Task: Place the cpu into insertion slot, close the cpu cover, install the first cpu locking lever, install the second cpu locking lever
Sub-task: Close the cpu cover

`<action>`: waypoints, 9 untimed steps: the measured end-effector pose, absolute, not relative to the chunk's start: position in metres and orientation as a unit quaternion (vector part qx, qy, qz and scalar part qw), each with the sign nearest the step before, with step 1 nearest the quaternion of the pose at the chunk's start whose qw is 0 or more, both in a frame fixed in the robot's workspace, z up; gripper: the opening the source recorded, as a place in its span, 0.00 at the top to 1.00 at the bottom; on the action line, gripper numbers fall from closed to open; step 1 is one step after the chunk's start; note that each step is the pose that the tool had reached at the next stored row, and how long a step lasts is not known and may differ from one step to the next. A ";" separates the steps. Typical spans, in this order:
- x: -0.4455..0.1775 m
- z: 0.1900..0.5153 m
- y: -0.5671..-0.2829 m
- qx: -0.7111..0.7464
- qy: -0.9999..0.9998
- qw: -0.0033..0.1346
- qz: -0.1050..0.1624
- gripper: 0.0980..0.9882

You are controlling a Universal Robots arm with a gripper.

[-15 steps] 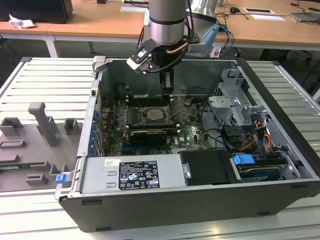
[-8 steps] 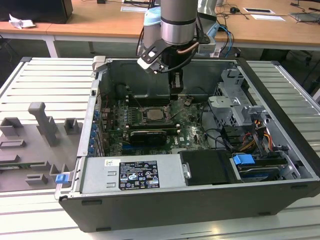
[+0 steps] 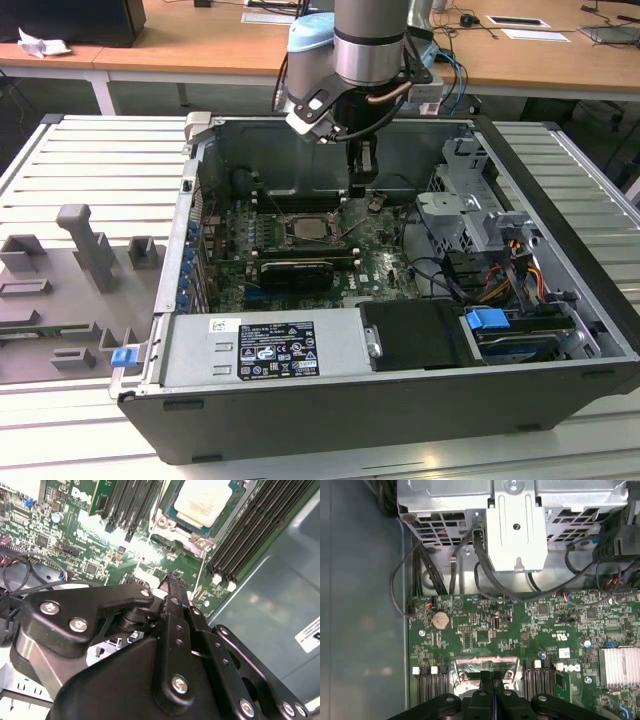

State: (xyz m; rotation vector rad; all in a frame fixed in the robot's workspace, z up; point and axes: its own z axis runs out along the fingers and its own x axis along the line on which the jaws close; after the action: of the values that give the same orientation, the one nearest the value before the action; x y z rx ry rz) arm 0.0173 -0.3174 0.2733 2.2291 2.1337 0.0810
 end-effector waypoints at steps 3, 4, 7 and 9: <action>0.022 0.273 -0.317 0.722 0.691 0.027 0.026 0.99; 0.023 0.273 -0.317 0.722 0.691 0.027 0.026 0.99; 0.026 0.273 -0.317 0.722 0.691 0.027 0.026 0.99; 0.029 0.273 -0.317 0.722 0.691 0.027 0.026 0.99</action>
State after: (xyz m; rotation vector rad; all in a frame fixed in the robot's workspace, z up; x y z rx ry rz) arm 0.0285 -0.3174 0.2733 2.2291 2.1339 0.0809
